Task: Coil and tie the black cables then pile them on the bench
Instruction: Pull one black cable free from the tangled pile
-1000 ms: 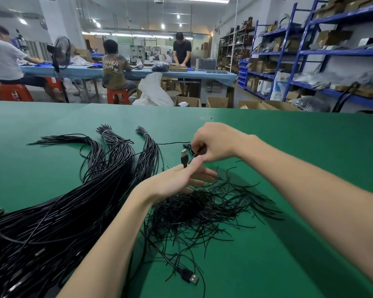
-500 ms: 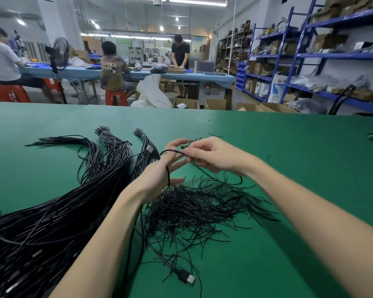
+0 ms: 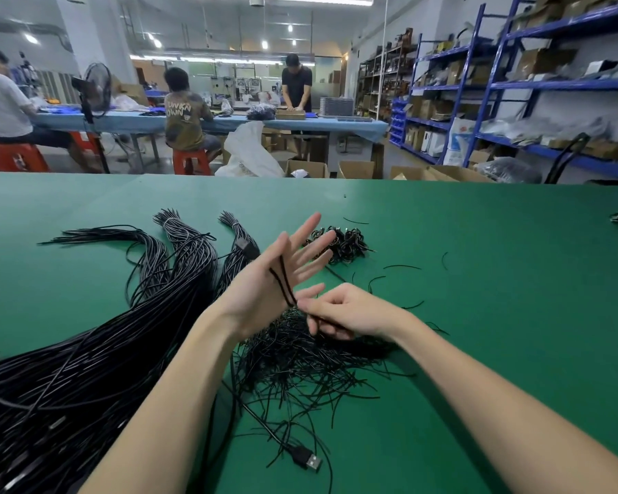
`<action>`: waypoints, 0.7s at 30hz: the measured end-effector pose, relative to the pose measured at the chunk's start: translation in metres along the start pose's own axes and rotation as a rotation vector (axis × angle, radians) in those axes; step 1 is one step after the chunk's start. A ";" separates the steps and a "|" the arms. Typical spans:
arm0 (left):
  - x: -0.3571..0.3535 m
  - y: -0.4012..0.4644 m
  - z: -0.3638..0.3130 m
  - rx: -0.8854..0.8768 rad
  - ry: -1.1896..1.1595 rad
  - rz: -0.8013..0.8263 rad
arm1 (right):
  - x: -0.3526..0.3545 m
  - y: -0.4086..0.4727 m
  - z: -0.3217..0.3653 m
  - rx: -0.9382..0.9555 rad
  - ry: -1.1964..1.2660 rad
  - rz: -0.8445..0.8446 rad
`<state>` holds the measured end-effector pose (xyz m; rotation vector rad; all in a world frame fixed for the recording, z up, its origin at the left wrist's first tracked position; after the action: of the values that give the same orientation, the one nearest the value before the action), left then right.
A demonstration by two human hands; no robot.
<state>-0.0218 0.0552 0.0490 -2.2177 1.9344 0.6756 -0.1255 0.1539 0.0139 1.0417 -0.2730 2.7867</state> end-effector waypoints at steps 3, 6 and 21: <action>0.000 -0.003 -0.001 0.050 -0.034 0.036 | 0.014 0.003 -0.012 -0.088 -0.240 -0.009; -0.003 -0.004 0.002 0.126 0.008 0.038 | 0.032 0.008 -0.010 -0.153 -0.423 0.045; 0.017 0.002 0.014 0.164 0.177 -0.192 | 0.089 0.010 0.105 0.051 -0.640 -0.272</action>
<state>-0.0256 0.0446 0.0302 -2.3866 1.7460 0.2919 -0.1280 0.1275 0.1492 1.8076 -0.1151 2.1645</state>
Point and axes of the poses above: each hand's wrist, its own y-axis towards the middle knuckle, its own x-axis out of the back of the hand, z = x × y, the point moved 4 cm from there along y, towards the middle knuckle, and after that the axes turned 13 degrees about -y, right-handed, at the moved point
